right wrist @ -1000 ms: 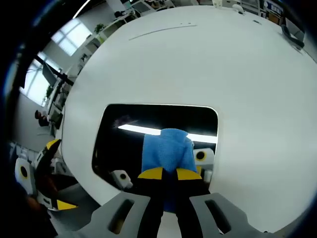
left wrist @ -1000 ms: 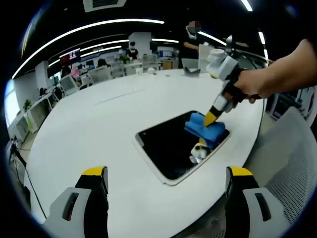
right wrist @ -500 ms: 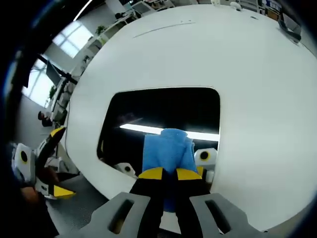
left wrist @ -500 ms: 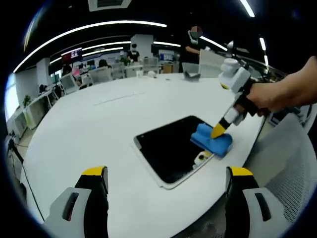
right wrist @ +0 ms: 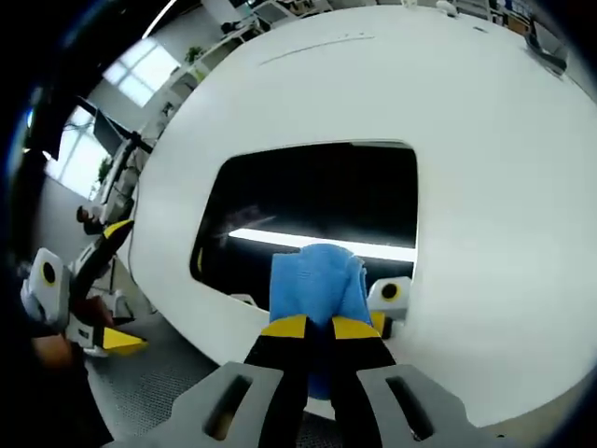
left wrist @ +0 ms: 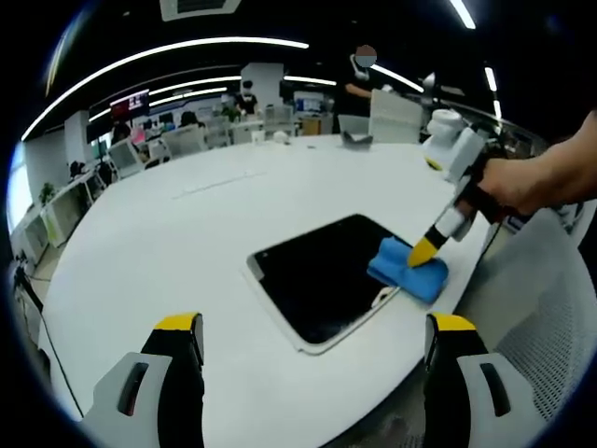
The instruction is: Wipe the mirror surface with the cleaning cloth until all visible marks leave the cleaned area.
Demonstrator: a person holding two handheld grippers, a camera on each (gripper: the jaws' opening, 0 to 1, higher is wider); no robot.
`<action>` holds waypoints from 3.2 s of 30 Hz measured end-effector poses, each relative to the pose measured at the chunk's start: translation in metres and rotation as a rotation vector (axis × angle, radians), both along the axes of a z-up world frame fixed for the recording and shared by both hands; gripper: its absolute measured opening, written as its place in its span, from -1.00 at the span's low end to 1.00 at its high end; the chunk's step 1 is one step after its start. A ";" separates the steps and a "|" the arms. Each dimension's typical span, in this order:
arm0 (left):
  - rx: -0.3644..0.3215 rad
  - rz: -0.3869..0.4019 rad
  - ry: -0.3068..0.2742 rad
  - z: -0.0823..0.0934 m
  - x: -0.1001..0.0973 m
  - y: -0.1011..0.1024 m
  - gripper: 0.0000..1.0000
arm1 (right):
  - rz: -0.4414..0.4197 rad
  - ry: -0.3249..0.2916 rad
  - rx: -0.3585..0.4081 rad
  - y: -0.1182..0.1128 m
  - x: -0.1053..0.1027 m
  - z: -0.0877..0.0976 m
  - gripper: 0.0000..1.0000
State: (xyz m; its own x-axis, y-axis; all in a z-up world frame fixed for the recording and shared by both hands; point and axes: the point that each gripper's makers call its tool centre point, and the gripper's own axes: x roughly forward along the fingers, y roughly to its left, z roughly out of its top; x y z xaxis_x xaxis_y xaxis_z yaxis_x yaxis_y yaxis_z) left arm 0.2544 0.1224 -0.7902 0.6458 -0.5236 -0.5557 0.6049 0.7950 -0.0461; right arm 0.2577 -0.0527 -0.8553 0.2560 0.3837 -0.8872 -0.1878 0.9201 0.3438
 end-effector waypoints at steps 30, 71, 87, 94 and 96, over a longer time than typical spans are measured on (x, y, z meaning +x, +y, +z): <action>-0.006 0.003 0.005 0.000 0.000 -0.001 0.99 | -0.043 0.010 -0.015 -0.036 0.003 -0.001 -0.96; 0.002 0.016 0.001 -0.001 0.002 0.001 0.99 | -0.048 0.006 -0.046 -0.042 0.032 -0.001 -0.96; 0.007 0.011 0.003 -0.003 0.002 0.001 0.99 | -0.052 -0.003 -0.067 -0.045 0.075 -0.001 -0.96; 0.008 0.005 0.008 -0.003 0.001 -0.001 0.99 | -0.036 -0.016 -0.089 -0.048 0.092 -0.002 -0.96; 0.008 0.003 0.009 -0.003 0.000 -0.001 0.99 | -0.031 -0.017 -0.096 -0.048 0.097 -0.002 -0.96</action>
State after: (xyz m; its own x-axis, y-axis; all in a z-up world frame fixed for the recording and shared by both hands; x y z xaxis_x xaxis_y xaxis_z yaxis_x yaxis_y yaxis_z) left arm 0.2548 0.1217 -0.7934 0.6425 -0.5172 -0.5654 0.6018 0.7973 -0.0455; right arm 0.3549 -0.1007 -0.8569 0.2824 0.2886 -0.9149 -0.1634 0.9542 0.2506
